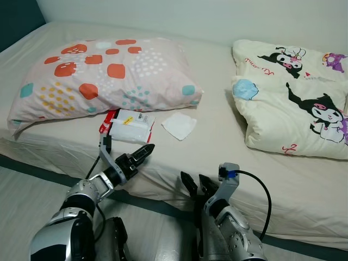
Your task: Clean up the room
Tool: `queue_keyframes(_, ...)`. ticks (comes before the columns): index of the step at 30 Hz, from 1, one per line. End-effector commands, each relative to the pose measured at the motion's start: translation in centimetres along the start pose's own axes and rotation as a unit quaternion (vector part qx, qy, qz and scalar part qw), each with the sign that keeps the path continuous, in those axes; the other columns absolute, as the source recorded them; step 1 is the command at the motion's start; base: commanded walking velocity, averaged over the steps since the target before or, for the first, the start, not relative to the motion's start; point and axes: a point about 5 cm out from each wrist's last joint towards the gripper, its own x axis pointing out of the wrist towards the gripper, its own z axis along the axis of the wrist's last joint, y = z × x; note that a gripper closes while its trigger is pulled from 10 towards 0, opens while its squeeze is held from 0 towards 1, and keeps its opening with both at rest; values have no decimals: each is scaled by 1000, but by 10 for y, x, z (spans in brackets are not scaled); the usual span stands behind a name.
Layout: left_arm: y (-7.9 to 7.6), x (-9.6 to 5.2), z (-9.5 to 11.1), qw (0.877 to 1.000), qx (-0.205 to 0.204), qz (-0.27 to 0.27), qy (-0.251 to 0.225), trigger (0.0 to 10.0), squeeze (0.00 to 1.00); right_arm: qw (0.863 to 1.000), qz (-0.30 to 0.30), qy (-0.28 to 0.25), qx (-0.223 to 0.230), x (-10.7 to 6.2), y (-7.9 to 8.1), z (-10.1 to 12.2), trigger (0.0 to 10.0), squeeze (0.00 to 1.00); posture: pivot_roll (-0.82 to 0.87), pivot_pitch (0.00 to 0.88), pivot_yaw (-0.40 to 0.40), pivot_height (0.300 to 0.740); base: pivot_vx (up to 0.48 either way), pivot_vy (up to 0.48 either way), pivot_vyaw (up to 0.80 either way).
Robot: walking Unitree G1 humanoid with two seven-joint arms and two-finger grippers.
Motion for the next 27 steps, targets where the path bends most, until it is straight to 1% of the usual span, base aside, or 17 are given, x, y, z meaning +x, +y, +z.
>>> queue_keyframes(1, 1, 5, -8, 999, -26, 12, -18, 10000, 0, 1000, -14, 7, 11, -5, -5, -5, 10000, 0, -69, 315, -37, 541, 0, 0, 0)
queue_keyframes(2, 1, 5, -8, 999, -26, 12, -18, 10000, 0, 1000, -14, 7, 11, -5, -5, -5, 10000, 0, -69, 315, -37, 541, 0, 0, 0)
queue_keyframes(4, 2, 8, -15, 999, -27, 32, -23, 10000, 0, 1000, -15, 6, 10, -5, -5, -3, 10000, 0, -72, 314, -37, 541, 0, 0, 0)
queue_keyframes(7, 4, 7, -14, 998, -30, 46, -37, 10000, 0, 1000, -15, 4, 9, -5, -5, -2, 10000, 0, -73, 316, -36, 541, 0, 0, 0)
queue_keyframes(8, 6, 6, -10, 996, -35, 58, -59, 10000, 0, 1000, -15, 3, 9, -5, -5, -2, 10000, 0, -70, 315, -36, 541, 0, 0, 0)
queue_keyframes(10, 6, 6, -10, 996, -35, 58, -59, 10000, 0, 1000, -15, 3, 9, -5, -5, -2, 10000, 0, -70, 315, -36, 541, 0, 0, 0)
queue_keyframes(11, 10, 2, -1, 991, -42, 81, -98, 10000, 0, 1000, -15, 1, 9, -5, -5, -1, 10000, 0, -67, 320, -33, 541, 0, 0, 0)
queue_keyframes(12, 10, 2, -1, 991, -42, 81, -98, 10000, 0, 1000, -15, 1, 9, -5, -5, -1, 10000, 0, -67, 320, -33, 541, 0, 0, 0)
queue_keyframes(13, 12, -1, 5, 987, -40, 96, -120, 10000, 0, 1000, -16, 0, 9, -4, -5, 0, 10000, 0, -67, 321, -31, 541, 0, 0, 0)
queue_keyframes(14, 12, -1, 5, 987, -40, 96, -120, 10000, 0, 1000, -16, 0, 9, -4, -5, 0, 10000, 0, -67, 321, -31, 541, 0, 0, 0)
queue_keyframes(15, 14, -4, 10, 984, -37, 110, -136, 10000, 0, 1000, -16, -4, 10, -3, -4, 1, 10000, 0, -67, 322, -29, 541, 0, 0, 0)
queue_keyframes(17, 14, -4, 10, 984, -37, 110, -136, 10000, 0, 1000, -16, -4, 10, -3, -4, 1, 10000, 0, -67, 322, -29, 541, 0, 0, 0)
queue_keyframes(18, 16, -7, 20, 976, -37, 130, -170, 10000, 0, 1000, -14, -12, 13, -1, -2, 5, 10000, 0, -66, 324, -28, 541, 0, 0, 0)
queue_keyframes(19, 16, -7, 20, 976, -37, 130, -170, 10000, 0, 1000, -14, -12, 13, -1, -2, 5, 10000, 0, -66, 324, -28, 541, 0, 0, 0)
queue_keyframes(20, 16, -8, 24, 973, -40, 134, -181, 10000, 0, 1000, -13, -15, 13, 0, -1, 7, 10000, 0, -64, 324, -29, 541, 0, 0, 0)
queue_keyframes(21, 16, -8, 26, 972, -42, 137, -189, 10000, 0, 1000, -12, -17, 14, 0, 0, 8, 10000, 0, -64, 324, -29, 541, 0, 0, 0)
queue_keyframes(27, 7, 4, 30, 966, -50, 141, -213, 10000, 0, 1000, -7, -26, 15, 3, 2, 12, 10000, 0, -70, 325, -25, 541, 0, 0, 0)
